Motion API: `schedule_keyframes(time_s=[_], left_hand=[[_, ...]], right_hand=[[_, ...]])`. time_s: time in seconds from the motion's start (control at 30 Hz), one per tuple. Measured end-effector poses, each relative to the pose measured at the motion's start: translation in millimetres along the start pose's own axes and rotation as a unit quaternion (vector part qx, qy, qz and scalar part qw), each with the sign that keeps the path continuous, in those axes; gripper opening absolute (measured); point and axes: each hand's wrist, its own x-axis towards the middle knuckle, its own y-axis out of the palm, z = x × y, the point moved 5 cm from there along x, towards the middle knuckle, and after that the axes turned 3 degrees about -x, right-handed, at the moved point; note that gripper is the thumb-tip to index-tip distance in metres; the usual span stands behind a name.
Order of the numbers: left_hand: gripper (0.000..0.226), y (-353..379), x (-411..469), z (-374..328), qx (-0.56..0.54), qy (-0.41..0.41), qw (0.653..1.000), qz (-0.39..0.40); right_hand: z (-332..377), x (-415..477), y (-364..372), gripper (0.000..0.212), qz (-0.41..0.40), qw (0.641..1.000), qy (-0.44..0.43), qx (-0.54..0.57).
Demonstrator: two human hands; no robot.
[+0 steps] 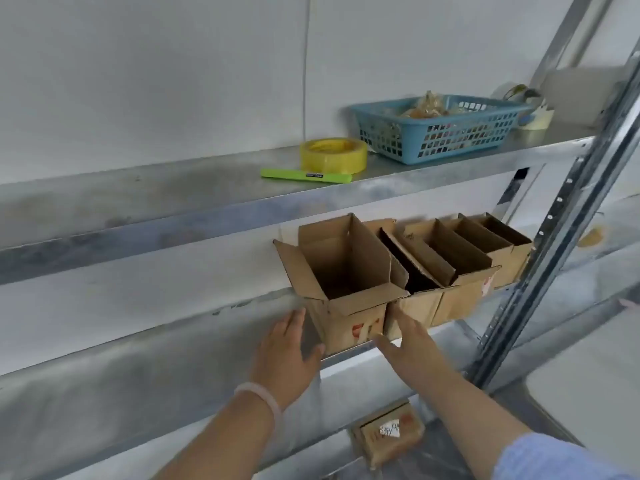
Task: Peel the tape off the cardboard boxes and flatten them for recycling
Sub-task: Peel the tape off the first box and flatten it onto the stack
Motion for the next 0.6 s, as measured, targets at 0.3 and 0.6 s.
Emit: schedule_keyframes(time_s=[0.3,0.6], left_hand=[[0.078,11.2,42.5,5.2,-0.182,-0.066,0.981,-0.016],[0.09,-11.9,45.7,-14.3,-0.242,-0.076,0.966,-0.048]], right_hand=[[-5.5,45.7,9.5,0.029,-0.005,0.987,0.06,0.151],[-3.1,71.3,0.9,0.073,-0.019,0.973,0.052,0.223]])
